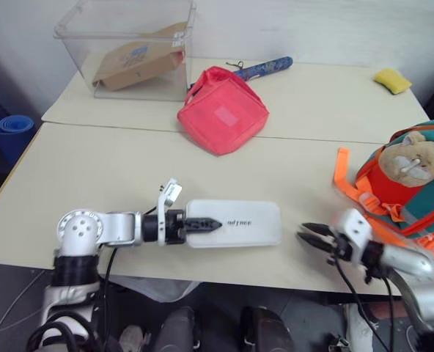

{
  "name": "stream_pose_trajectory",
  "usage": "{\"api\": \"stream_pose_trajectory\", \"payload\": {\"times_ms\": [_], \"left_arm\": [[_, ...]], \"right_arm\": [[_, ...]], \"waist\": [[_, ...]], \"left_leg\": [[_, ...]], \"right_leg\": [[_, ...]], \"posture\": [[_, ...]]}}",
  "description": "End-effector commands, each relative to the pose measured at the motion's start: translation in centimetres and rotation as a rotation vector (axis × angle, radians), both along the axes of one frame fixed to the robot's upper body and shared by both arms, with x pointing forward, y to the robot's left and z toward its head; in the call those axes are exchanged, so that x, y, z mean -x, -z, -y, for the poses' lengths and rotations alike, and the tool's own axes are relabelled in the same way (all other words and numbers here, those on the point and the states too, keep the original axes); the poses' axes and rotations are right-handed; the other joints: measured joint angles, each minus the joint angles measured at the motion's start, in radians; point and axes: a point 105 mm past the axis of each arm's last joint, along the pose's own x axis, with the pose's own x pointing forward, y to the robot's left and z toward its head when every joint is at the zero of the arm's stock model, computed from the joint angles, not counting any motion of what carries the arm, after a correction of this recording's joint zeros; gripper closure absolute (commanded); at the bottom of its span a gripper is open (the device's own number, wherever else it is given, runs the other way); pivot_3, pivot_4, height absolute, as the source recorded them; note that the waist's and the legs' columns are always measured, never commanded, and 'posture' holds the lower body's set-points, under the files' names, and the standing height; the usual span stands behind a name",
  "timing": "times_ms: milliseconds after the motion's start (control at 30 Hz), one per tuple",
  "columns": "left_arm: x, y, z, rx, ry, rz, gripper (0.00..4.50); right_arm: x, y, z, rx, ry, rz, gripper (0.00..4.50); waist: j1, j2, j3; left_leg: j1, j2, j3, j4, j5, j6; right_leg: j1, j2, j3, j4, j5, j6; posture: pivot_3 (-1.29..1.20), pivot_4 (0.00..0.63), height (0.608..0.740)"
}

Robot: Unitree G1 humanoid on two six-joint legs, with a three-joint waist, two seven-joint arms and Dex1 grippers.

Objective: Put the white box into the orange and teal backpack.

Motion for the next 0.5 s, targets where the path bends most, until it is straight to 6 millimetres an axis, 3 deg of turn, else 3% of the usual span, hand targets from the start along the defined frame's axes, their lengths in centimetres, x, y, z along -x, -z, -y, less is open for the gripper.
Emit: {"api": "stream_pose_trajectory", "payload": {"times_ms": [33,133,233,367,500], "left_arm": [[1.5,-2.4,1.0,0.157,0.105,0.333,3.29],[2.0,-2.8,0.8,0.223,0.125,0.489,3.29],[1.5,-2.8,0.3,0.230,0.135,0.513,3.29],[1.4,-2.4,-0.3,0.187,0.190,0.537,3.29],[1.2,-2.3,-0.9,0.162,0.237,0.541,3.29]], "right_arm": [[2.3,-2.3,2.1,-0.124,0.113,0.061,1.91],[4.6,-1.6,6.1,-0.081,0.310,0.065,0.89],[6.8,-2.0,11.0,-0.058,0.530,0.101,0.03],[8.0,-2.8,14.0,-0.048,0.624,0.128,0.03],[6.6,-3.9,14.2,-0.071,0.571,0.157,0.03]], "waist": [[0.000,0.001,-0.001],[0.005,0.001,-0.001],[0.007,0.002,-0.001],[-0.001,0.002,-0.001],[-0.009,0.003,-0.001]], "left_leg": [[0.000,0.000,0.001,0.000,0.000,0.000],[0.000,0.001,0.002,0.000,-0.002,-0.004],[0.000,0.001,0.001,0.000,-0.004,-0.005],[0.000,0.002,0.002,-0.001,-0.002,0.000],[0.000,0.003,0.002,-0.001,-0.002,0.000]], "right_leg": [[0.000,0.000,0.001,-0.002,0.000,0.000],[-0.001,-0.003,0.003,-0.003,0.000,0.000],[-0.002,-0.005,0.003,-0.003,0.000,-0.001],[-0.002,-0.005,0.004,-0.003,0.000,-0.001],[-0.002,-0.004,0.004,-0.002,-0.001,-0.001]], "posture": [[0.00,0.150,0.740],[0.00,0.150,0.740],[0.00,0.150,0.740],[0.00,0.150,0.740],[0.00,0.150,0.740]]}}
